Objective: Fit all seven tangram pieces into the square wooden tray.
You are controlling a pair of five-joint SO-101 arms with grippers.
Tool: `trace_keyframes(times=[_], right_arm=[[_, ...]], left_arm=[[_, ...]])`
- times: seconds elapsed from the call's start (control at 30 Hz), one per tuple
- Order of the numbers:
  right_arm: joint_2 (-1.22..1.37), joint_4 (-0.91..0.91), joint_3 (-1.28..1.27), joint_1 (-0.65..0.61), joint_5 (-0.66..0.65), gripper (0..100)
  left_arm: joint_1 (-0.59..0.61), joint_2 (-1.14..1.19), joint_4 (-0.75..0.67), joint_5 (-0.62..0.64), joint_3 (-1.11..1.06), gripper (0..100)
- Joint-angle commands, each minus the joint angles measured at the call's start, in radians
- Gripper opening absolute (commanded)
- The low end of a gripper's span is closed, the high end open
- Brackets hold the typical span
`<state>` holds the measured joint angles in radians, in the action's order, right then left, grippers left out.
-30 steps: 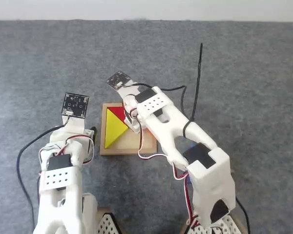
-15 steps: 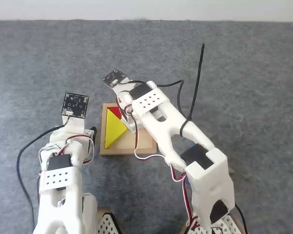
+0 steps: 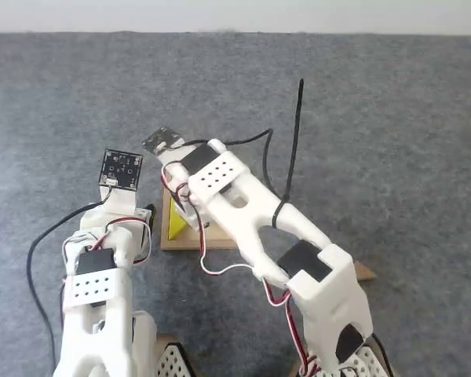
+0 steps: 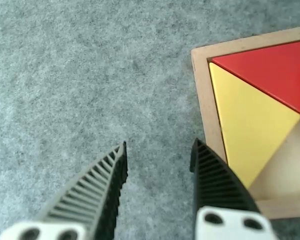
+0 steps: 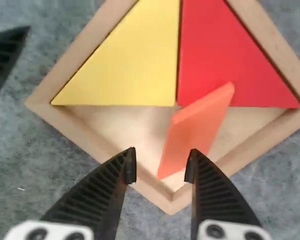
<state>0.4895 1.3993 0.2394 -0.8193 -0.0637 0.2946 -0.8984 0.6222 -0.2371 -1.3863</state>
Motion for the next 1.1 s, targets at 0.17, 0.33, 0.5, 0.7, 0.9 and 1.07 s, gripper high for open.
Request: trace_keyframes(times=[0.17,0.33,0.5,0.7,0.9,1.07], right_arm=[[-0.076,0.087,0.097,0.054,0.006,17.3],[-0.191,0.151,0.084,0.12,0.006,17.2],[-0.255,0.077,-0.071,0.068,0.011,15.5],[-0.213,-0.236,-0.222,-0.005,0.051,2.8],[-0.093,-0.282,-0.184,0.03,0.066,0.9],[-0.042,-0.283,-0.114,0.107,0.066,0.9]], left_arm=[[0.008,-0.031,0.009,0.0,0.025,21],[0.008,-0.031,0.009,0.002,0.024,21],[0.002,-0.031,0.009,0.002,0.024,21],[0.008,-0.031,0.005,0.051,0.027,21],[0.008,-0.031,0.003,0.049,0.027,21],[0.008,-0.031,0.003,0.049,0.027,21]])
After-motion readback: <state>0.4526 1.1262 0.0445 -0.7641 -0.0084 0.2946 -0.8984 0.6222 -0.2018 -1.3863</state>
